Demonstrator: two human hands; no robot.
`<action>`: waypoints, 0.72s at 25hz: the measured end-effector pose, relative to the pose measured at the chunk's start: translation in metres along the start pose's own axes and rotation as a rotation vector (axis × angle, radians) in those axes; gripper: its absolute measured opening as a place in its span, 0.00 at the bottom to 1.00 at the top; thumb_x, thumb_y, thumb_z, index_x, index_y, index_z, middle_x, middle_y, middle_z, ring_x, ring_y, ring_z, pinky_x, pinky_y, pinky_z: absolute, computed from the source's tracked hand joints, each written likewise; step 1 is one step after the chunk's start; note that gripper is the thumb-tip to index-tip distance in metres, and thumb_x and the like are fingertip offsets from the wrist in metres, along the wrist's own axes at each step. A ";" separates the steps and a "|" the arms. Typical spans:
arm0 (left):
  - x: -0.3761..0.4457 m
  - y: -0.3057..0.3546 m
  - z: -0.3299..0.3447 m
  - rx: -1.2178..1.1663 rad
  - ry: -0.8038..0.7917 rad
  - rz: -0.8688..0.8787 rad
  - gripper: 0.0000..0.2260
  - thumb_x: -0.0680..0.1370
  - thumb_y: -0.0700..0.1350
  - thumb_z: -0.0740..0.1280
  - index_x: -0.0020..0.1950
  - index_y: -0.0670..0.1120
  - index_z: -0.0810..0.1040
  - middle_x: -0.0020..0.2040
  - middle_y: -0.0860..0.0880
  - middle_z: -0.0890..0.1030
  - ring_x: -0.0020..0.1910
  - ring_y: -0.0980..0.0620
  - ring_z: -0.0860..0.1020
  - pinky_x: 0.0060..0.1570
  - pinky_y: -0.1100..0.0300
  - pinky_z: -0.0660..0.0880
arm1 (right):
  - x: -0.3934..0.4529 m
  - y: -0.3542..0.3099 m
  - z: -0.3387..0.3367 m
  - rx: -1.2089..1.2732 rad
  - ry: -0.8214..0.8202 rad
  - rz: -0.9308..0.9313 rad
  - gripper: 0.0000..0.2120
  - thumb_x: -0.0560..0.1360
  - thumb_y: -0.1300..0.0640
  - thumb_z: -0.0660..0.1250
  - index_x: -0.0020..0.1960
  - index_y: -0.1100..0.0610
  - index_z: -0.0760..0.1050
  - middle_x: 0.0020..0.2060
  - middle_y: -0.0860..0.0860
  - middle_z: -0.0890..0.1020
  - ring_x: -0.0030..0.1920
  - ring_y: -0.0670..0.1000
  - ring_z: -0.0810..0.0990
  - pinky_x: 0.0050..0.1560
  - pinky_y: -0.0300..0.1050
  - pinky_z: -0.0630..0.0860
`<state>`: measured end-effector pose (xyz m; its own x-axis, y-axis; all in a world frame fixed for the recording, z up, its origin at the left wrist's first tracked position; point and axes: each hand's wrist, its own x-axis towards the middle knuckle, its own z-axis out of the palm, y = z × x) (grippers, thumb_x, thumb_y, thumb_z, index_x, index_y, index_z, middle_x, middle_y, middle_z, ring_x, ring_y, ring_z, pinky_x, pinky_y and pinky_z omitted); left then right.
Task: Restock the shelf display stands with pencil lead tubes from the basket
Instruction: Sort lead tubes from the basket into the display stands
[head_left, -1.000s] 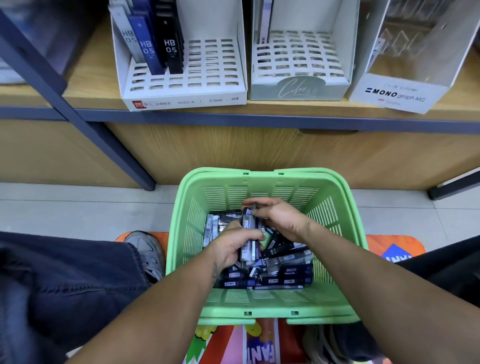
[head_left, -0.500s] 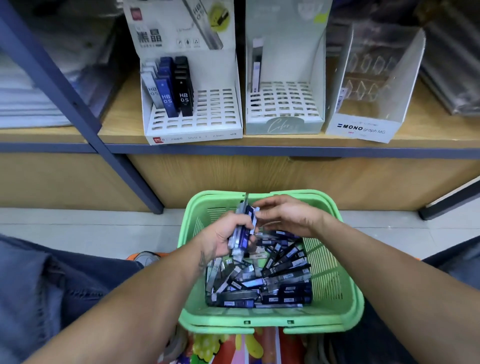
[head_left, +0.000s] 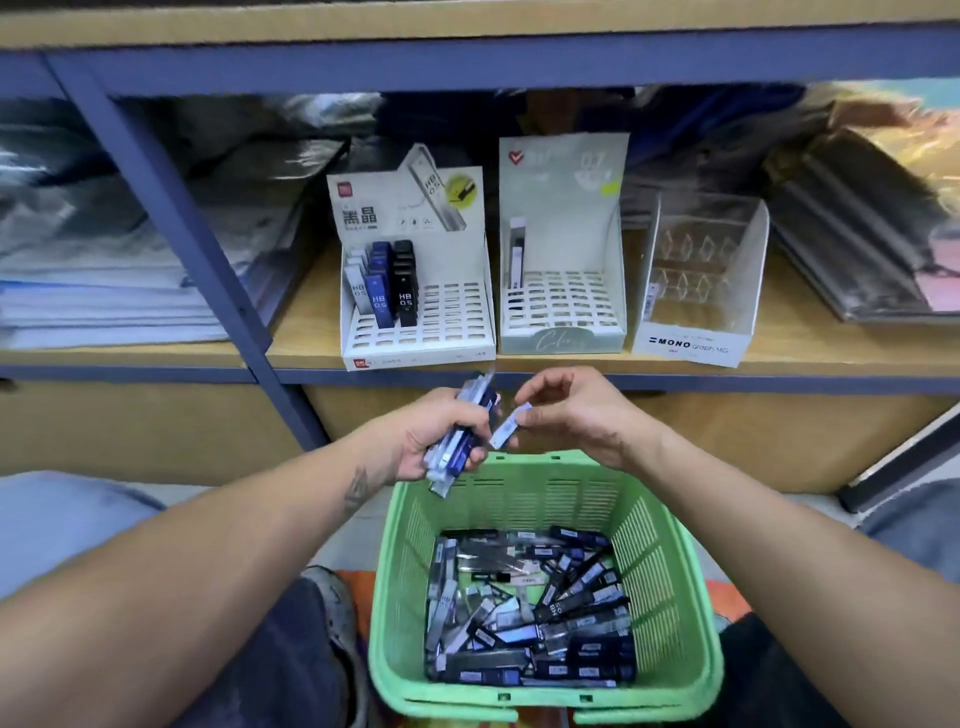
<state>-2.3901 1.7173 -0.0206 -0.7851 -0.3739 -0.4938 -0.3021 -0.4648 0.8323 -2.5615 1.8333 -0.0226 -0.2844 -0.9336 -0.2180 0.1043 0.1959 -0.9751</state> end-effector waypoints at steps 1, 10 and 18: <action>-0.004 0.010 -0.003 0.029 0.024 0.007 0.17 0.66 0.33 0.68 0.53 0.40 0.72 0.40 0.37 0.83 0.24 0.51 0.75 0.23 0.62 0.74 | 0.000 -0.008 0.000 0.020 0.019 -0.025 0.10 0.70 0.76 0.73 0.48 0.65 0.79 0.43 0.62 0.81 0.44 0.57 0.82 0.49 0.50 0.84; -0.030 0.076 -0.015 0.129 0.169 0.180 0.12 0.65 0.36 0.73 0.47 0.41 0.76 0.38 0.37 0.82 0.24 0.51 0.74 0.24 0.64 0.71 | 0.006 -0.057 0.005 -0.165 0.054 -0.223 0.10 0.68 0.70 0.78 0.45 0.59 0.83 0.40 0.51 0.85 0.42 0.49 0.82 0.50 0.43 0.78; -0.004 0.109 0.015 0.054 0.133 0.162 0.02 0.75 0.33 0.68 0.44 0.37 0.77 0.35 0.39 0.81 0.24 0.52 0.75 0.23 0.63 0.73 | 0.007 -0.099 -0.024 -0.366 0.157 -0.365 0.09 0.68 0.70 0.78 0.46 0.61 0.84 0.41 0.53 0.87 0.43 0.48 0.85 0.49 0.41 0.82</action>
<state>-2.4282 1.6805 0.0759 -0.7485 -0.5444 -0.3786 -0.2096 -0.3475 0.9140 -2.5967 1.8140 0.0717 -0.3820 -0.9100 0.1611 -0.3587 -0.0146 -0.9333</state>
